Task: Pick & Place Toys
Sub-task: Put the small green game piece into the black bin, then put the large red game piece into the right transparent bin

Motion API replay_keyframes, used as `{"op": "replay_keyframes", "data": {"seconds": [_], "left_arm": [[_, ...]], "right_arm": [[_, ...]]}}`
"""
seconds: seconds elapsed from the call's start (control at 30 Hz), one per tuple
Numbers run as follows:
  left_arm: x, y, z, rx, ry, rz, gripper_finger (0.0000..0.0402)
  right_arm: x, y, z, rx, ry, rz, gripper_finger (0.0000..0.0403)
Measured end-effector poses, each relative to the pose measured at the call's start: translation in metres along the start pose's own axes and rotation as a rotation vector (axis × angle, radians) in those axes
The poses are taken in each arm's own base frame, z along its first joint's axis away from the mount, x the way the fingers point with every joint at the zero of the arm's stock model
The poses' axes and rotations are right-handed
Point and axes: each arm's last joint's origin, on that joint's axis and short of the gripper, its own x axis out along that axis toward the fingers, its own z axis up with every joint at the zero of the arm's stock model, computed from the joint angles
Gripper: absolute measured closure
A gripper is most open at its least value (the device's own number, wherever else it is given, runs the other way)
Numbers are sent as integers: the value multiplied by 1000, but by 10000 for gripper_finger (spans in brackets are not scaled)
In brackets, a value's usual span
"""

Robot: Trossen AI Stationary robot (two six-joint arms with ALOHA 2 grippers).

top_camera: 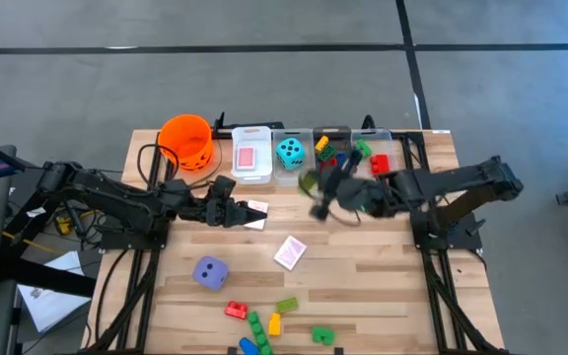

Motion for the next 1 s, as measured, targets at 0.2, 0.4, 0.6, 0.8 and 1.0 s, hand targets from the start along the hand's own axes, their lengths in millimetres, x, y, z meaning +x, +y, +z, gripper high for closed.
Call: {"op": "replay_keyframes", "data": {"seconds": [0.2, 0.4, 0.6, 0.8, 1.0], "left_arm": [[0, 0, 0, 0, 0, 0, 226], [0, 0, 1, 0, -26, 11, 225], [0, 0, 1, 0, -31, 13, 224], [0, 0, 1, 0, -31, 13, 224], [0, 0, 1, 0, -34, 15, 224]], "right_arm": [[41, -56, -17, 80, 193, -262, 402], [73, -98, -33, 188, 323, -212, 402], [89, -122, -47, 273, 391, -239, 401], [92, -135, -52, 329, 426, -261, 358], [93, -137, -53, 356, 431, -249, 273]]}}
